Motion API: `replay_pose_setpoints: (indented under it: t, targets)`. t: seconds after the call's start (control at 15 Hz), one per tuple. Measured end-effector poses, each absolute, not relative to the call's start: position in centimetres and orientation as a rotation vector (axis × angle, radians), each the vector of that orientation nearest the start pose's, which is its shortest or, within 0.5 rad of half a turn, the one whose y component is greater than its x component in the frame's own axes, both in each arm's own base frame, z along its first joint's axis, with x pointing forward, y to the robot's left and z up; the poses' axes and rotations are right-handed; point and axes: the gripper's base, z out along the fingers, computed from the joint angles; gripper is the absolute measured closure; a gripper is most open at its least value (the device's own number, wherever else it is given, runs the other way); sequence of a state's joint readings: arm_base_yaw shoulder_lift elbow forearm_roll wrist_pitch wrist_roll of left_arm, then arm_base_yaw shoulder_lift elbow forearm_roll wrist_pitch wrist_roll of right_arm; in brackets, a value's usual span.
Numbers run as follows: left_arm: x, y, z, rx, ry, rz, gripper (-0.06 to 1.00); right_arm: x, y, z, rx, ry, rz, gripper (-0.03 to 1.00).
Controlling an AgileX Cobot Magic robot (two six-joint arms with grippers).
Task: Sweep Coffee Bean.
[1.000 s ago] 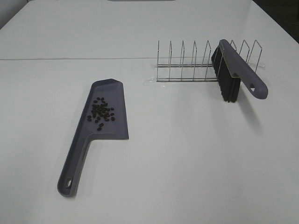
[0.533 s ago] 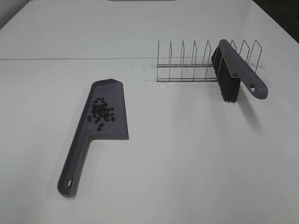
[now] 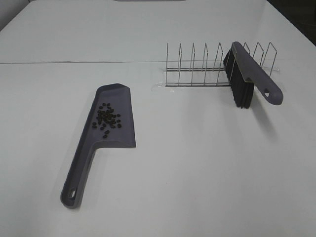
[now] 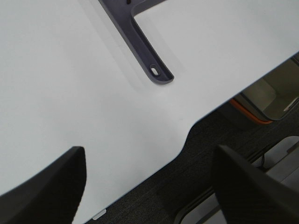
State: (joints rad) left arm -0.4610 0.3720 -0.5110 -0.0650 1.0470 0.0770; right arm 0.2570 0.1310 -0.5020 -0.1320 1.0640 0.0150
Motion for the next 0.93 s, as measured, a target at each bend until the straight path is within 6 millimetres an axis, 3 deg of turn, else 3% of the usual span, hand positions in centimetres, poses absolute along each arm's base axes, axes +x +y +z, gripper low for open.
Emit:
replay_pose_setpoints:
  t: [0.47,0.93]
  targets:
    - [4.5,-2.7,27.3,0.595,2.328,-0.252,0.24,1.7,-0.6,27.8,-0.266,2.150,-0.006,0.17]
    - [2.1,-0.6,28.0,0.133,2.187,-0.064,0.24,1.5,-1.0,27.8,-0.026,2.169,-0.136,0.17]
